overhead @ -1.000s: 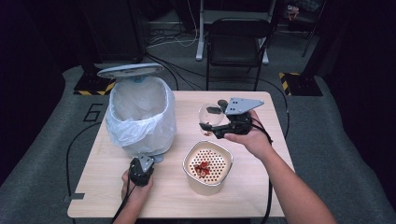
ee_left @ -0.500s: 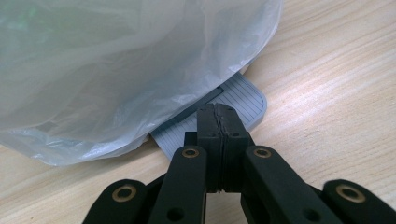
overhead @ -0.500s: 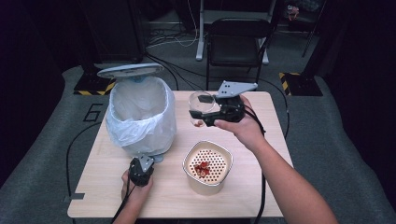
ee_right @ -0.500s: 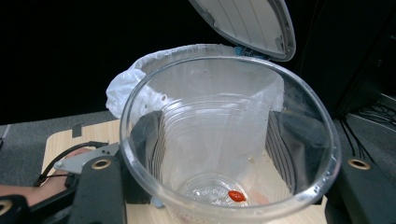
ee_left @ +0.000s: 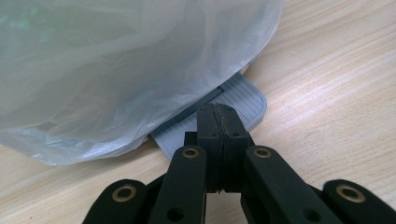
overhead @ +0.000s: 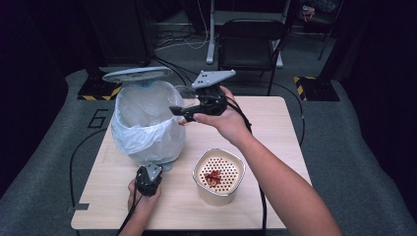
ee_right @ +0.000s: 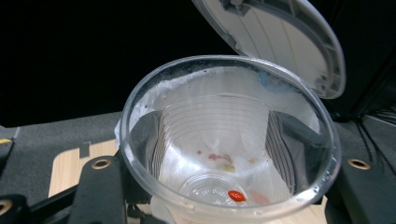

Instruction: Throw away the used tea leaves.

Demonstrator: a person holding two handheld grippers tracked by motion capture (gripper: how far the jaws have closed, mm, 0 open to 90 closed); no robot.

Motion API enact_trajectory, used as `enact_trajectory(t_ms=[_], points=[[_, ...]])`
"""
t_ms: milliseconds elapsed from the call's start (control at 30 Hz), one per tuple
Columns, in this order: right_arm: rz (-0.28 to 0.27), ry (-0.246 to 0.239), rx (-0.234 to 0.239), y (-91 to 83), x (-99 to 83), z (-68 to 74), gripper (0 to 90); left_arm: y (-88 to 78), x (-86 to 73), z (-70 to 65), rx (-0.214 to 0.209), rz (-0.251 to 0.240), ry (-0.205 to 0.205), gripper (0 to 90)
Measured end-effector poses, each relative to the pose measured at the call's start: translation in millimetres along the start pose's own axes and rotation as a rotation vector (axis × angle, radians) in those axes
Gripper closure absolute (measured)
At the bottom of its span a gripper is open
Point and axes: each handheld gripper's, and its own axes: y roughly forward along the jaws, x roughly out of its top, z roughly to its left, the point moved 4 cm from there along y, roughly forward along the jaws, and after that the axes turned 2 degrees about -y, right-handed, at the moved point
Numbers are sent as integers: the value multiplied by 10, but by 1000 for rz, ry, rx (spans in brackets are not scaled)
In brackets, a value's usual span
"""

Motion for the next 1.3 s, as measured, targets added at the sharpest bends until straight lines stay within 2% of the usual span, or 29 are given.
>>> enact_trajectory(t_ms=[67, 100, 133, 167, 333, 367, 400, 433, 600, 800, 900, 1033, 1133, 1200, 1300], points=[[5, 8, -3, 97, 22, -13, 376, 1, 0, 0, -1, -1, -2, 891], [6, 10, -4, 127, 27, -18, 375, -22, 0, 7, -29, 32, 3, 892], [5, 12, -7, 173, 36, -25, 375, -3, 0, 2, -9, 5, -1, 892], [4, 16, -5, 200, 41, -27, 375, 0, 0, 0, 0, 0, -1, 892], [-7, 30, -10, 395, 67, -58, 375, 3, 0, 0, -2, -4, -3, 892], [-6, 33, -13, 428, 73, -57, 374, -21, 0, 5, -29, 31, 1, 892], [-8, 36, -17, 459, 81, -56, 373, -3, 0, 1, -9, 4, -3, 892], [-13, 37, -19, 482, 89, -58, 373, -22, 0, 6, -29, 31, 1, 892], [-13, 53, -26, 647, 129, -45, 368, -22, 0, 7, -30, 32, 2, 892], [0, 70, -57, 873, 118, -45, 356, -22, 0, 7, -31, 32, -1, 892], [22, 59, -68, 969, 92, -39, 348, -23, 0, 9, -31, 33, 0, 892], [11, 87, -63, 1063, 72, -24, 347, -22, 0, 6, -31, 31, -1, 892], [21, 85, -72, 1120, 61, -8, 343, -22, 0, 5, -31, 31, -2, 892], [23, 88, -80, 1150, 58, 1, 334, -22, 0, 6, -31, 32, 0, 892], [10, 112, -98, 1206, 52, 26, 257, -22, 0, 6, -31, 32, 0, 892]])
